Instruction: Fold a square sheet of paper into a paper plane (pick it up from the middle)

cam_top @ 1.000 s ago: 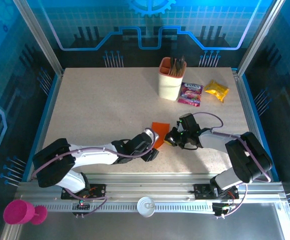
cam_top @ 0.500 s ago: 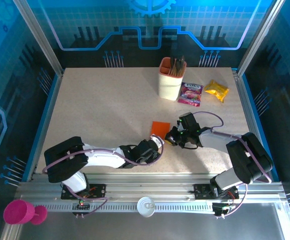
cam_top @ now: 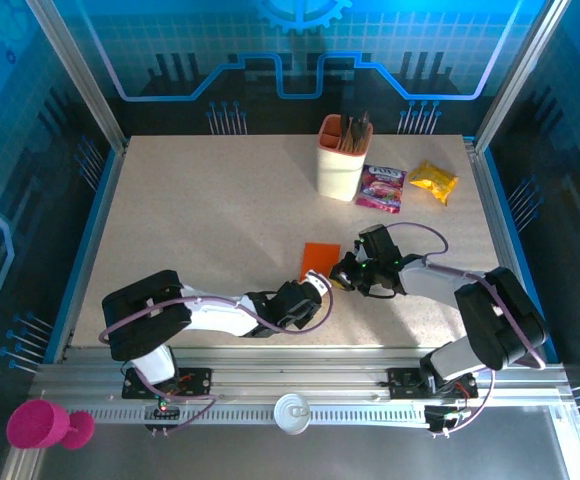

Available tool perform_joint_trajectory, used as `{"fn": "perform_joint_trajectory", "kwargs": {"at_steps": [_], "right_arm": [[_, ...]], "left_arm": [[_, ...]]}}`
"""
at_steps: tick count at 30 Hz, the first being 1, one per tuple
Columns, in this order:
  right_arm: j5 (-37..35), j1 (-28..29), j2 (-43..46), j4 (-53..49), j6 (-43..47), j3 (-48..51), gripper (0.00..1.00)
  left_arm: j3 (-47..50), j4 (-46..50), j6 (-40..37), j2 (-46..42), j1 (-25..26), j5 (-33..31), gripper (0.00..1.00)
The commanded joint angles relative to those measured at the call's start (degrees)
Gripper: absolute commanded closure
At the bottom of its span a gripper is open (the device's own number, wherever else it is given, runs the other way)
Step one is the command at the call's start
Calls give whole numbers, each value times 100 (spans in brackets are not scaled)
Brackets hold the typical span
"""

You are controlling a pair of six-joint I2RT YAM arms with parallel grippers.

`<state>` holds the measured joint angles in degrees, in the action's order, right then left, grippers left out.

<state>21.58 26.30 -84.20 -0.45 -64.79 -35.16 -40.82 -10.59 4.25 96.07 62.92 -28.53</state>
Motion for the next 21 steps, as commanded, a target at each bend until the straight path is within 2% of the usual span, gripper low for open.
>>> {"fn": "perform_joint_trajectory", "kwargs": {"at_steps": [1, 16, 19, 21], "right_arm": [[-19, 113, 97, -73, -95, 36, 100], [-26, 173, 218, -1, -198, 194, 100], [-91, 152, 464, -235, -70, 185, 83], [-293, 72, 747, -727, 186, 85, 79]], "left_arm": [[-172, -124, -46, 111, 37, -157, 60], [-99, -117, -14, 263, 28, -188, 89], [16, -268, -37, 254, 24, -99, 92], [93, -366, -24, 228, 19, -7, 92]]}}
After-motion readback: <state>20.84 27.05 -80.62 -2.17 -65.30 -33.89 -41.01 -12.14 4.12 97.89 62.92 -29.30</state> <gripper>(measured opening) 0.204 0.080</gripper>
